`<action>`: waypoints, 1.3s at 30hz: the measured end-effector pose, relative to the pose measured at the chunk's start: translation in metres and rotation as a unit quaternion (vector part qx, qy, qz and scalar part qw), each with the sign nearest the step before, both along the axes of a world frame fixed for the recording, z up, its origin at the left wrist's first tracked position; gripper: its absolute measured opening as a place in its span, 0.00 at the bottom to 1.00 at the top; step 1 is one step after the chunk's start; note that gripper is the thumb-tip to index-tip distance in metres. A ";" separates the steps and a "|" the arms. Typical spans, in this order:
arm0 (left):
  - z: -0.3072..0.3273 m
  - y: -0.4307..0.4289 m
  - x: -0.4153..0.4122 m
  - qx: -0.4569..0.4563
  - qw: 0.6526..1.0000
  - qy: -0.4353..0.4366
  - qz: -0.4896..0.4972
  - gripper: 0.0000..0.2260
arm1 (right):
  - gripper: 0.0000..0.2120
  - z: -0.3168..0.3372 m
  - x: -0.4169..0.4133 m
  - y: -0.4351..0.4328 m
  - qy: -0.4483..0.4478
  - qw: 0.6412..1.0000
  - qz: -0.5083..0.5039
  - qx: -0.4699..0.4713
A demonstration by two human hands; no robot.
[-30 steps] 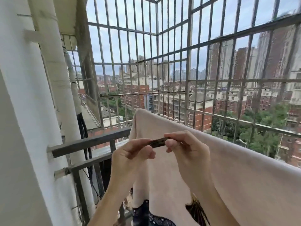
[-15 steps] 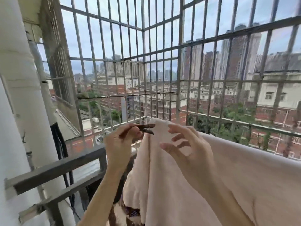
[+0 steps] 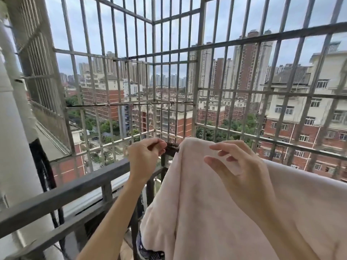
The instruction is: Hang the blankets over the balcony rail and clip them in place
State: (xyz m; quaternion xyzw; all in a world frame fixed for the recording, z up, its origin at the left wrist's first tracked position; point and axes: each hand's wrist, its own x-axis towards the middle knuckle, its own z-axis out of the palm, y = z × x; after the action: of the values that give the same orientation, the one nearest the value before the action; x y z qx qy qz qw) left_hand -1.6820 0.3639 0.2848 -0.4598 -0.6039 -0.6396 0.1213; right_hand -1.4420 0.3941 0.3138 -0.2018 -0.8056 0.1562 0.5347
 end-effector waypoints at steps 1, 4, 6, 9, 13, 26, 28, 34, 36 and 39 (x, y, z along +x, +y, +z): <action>0.001 0.002 0.001 -0.005 1.000 0.008 0.001 0.04 | 0.12 0.000 0.002 0.000 0.002 1.000 -0.002 0.000; 0.004 0.008 -0.004 -0.017 1.000 0.001 -0.003 0.04 | 0.12 0.000 0.003 0.000 -0.001 1.000 -0.010 -0.001; 0.006 0.012 -0.011 -0.035 0.999 -0.003 -0.031 0.04 | 0.12 0.000 0.002 -0.002 -0.006 1.000 -0.012 -0.005; 0.011 0.016 -0.022 -0.077 0.990 -0.029 -0.116 0.05 | 0.12 0.000 0.001 -0.005 -0.010 1.000 -0.019 -0.007; 0.013 0.018 -0.034 -0.131 0.972 -0.048 -0.190 0.05 | 0.12 -0.001 -0.001 -0.008 -0.016 1.000 -0.024 -0.010; -0.010 -0.017 -0.001 -0.032 0.997 0.065 -0.026 0.10 | 0.11 -0.026 0.004 -0.005 -0.084 0.996 -0.015 -0.010; -0.025 -0.026 0.007 -0.066 0.995 0.075 -0.017 0.11 | 0.13 -0.041 0.005 -0.001 -0.128 0.991 -0.002 -0.035; -0.081 -0.064 0.029 -0.332 0.928 0.170 0.021 0.17 | 0.15 -0.079 0.008 -0.004 -0.225 0.973 0.014 -0.054; -0.089 -0.078 0.046 -0.362 0.916 0.168 0.028 0.18 | 0.15 -0.088 0.019 -0.009 -0.259 0.963 0.026 -0.071; -0.099 -0.101 0.086 -0.390 0.903 0.171 0.051 0.17 | 0.17 -0.104 0.055 -0.022 -0.273 0.957 0.048 -0.084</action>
State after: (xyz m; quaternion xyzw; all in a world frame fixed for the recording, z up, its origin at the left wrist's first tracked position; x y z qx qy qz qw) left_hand -1.5962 0.2630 0.1860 -0.5411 -0.7978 -0.2575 0.0659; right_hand -1.3872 0.3723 0.2096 -0.2415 -0.9139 0.1875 0.2670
